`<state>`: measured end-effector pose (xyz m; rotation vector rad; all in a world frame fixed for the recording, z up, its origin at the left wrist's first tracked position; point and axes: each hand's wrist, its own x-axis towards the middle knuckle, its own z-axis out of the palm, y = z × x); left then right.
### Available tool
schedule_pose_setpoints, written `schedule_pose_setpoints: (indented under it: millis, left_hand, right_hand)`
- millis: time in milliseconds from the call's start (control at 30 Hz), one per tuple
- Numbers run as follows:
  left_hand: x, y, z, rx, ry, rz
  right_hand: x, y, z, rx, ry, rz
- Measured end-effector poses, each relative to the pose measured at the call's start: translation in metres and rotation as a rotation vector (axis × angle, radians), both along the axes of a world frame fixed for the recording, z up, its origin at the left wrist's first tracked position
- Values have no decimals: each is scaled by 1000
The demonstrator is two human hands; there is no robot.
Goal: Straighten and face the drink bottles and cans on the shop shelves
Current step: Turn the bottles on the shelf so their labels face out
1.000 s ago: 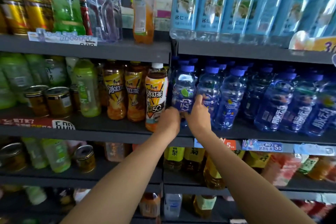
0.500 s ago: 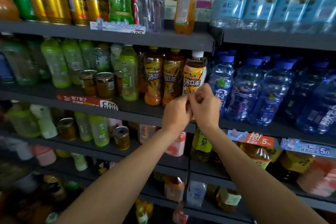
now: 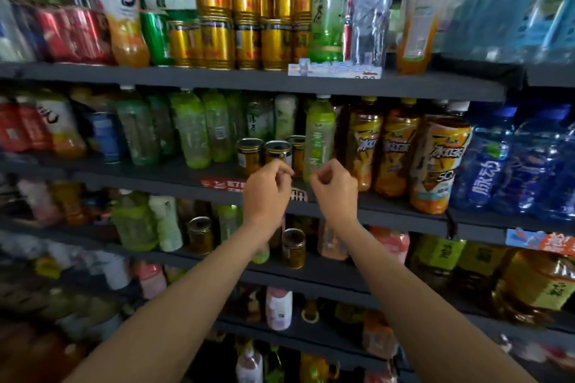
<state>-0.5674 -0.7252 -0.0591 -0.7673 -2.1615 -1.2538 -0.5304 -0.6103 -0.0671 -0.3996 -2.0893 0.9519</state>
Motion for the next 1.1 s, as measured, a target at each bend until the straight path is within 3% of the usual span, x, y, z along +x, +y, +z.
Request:
schedule_pose_setpoints:
  millis: [167,367,667,900,1100]
  left_hand:
    - [-28,-29,3,-28,-11,-55]
    - [-52,-24,0,-85,-8,-139]
    - [-107,11,-4,-167,-90,-207]
    - [-116,32,-20,-218,-248,-364]
    - [-102,34,-15,-116,-234,-623]
  right_hand:
    - [-25,-10,-7,-144,-230,-58]
    - [-59,11,19,-200,-215,-156]
    - [-114,32,5,-405,-209,-254]
    - [-107,37,-6,-387,-130,-314]
    - [-68,12,-24,-222,169,-270]
